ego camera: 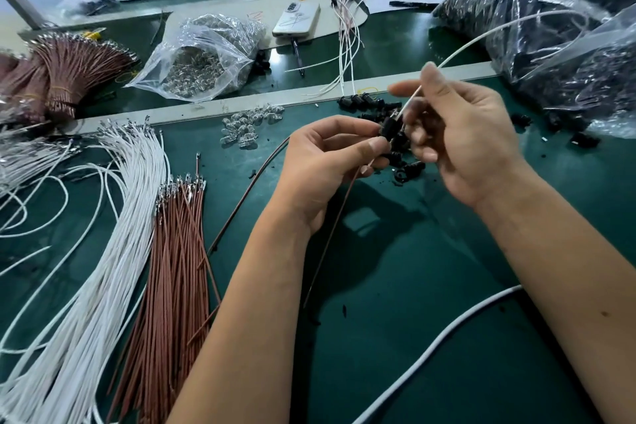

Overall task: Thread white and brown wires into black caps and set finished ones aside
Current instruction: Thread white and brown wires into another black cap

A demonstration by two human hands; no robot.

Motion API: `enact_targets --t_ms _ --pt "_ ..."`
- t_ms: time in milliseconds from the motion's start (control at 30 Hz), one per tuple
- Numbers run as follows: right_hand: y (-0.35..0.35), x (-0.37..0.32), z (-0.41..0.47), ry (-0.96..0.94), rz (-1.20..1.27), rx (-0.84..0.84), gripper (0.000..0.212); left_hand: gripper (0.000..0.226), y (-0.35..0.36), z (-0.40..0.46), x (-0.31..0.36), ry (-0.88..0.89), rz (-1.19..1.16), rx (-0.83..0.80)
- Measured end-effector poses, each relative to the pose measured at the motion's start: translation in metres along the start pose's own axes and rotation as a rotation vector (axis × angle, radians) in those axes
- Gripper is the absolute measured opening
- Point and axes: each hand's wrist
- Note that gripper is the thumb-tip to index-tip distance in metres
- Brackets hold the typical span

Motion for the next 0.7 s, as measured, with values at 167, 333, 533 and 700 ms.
enact_targets --t_ms 167,333,533,700 --pt "0.003 0.009 -0.001 -0.035 -0.168 -0.022 0.028 0.015 0.002 0.0 -0.001 0.001 -0.006 0.009" --pt "-0.005 -0.001 0.001 -0.119 0.039 0.049 0.026 0.017 0.003 -0.001 -0.001 0.0 -0.021 -0.003" --pt "-0.007 0.001 0.003 -0.098 0.048 -0.024 0.021 0.017 0.001 -0.001 -0.001 -0.001 -0.059 -0.012" --pt "-0.015 -0.005 0.004 -0.117 0.113 0.021 0.022 0.016 0.001 0.0 -0.001 -0.008 -0.051 -0.029"
Point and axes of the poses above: each hand's wrist, its own z-axis towards the middle knuckle, its own y-axis out of the palm, x = y × z, and after that the axes turned 11 degrees about y, right-handed
